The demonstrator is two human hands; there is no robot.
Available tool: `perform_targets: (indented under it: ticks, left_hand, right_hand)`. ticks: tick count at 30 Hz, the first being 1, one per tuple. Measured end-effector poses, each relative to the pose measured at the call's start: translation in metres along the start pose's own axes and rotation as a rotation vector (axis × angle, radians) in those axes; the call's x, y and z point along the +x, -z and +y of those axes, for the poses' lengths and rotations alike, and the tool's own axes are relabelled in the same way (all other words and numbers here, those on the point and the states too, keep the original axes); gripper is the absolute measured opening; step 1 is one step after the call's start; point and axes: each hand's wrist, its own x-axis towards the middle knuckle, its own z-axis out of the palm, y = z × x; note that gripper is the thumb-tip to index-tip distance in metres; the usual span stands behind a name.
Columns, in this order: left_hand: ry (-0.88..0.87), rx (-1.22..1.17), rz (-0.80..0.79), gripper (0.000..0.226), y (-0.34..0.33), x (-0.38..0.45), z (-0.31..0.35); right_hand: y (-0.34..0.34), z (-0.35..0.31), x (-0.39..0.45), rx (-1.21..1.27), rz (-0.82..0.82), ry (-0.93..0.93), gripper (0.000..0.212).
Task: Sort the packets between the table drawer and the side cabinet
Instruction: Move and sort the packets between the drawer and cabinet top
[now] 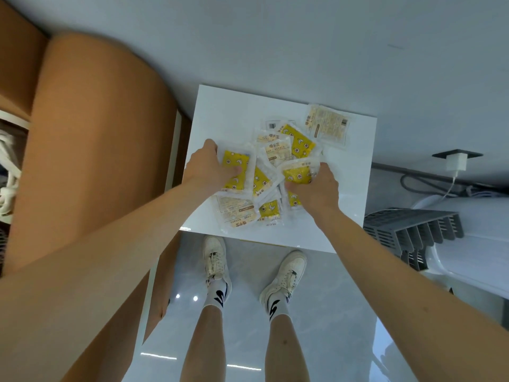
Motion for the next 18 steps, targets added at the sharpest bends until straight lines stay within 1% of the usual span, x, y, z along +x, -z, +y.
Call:
perform_targets:
  ticks: [2, 4, 7, 10, 13, 15, 18]
  left_hand:
    - [0.027, -0.048, -0.019, 0.059, -0.005, -0.005, -0.001]
    - [0.102, -0.122, -0.048, 0.064, -0.011, -0.009, -0.004]
    - [0.191, -0.207, -0.049, 0.068, -0.017, -0.015, -0.005]
    - [0.208, -0.154, -0.021, 0.068, -0.021, -0.023, 0.002]
    - [0.209, -0.155, 0.010, 0.070, -0.027, -0.028, 0.012]
    - [0.211, -0.211, 0.044, 0.068, -0.031, -0.030, 0.018]
    - [0.226, -0.333, 0.070, 0.067, -0.035, -0.028, 0.025]
  right_hand:
    - [0.005, -0.001, 0.000, 0.039, 0.029, -0.014, 0.047]
    - [0.011, -0.003, 0.001, 0.160, 0.063, -0.032, 0.035]
    - [0.021, -0.011, 0.003, 0.326, 0.053, -0.017, 0.030]
    - [0.021, -0.021, 0.006, 0.377, -0.110, 0.012, 0.030]
    - [0.010, -0.027, 0.009, 0.328, -0.272, 0.037, 0.037]
    - [0.003, -0.030, 0.008, 0.293, -0.339, 0.058, 0.042]
    - [-0.003, -0.031, 0.007, 0.282, -0.379, 0.060, 0.046]
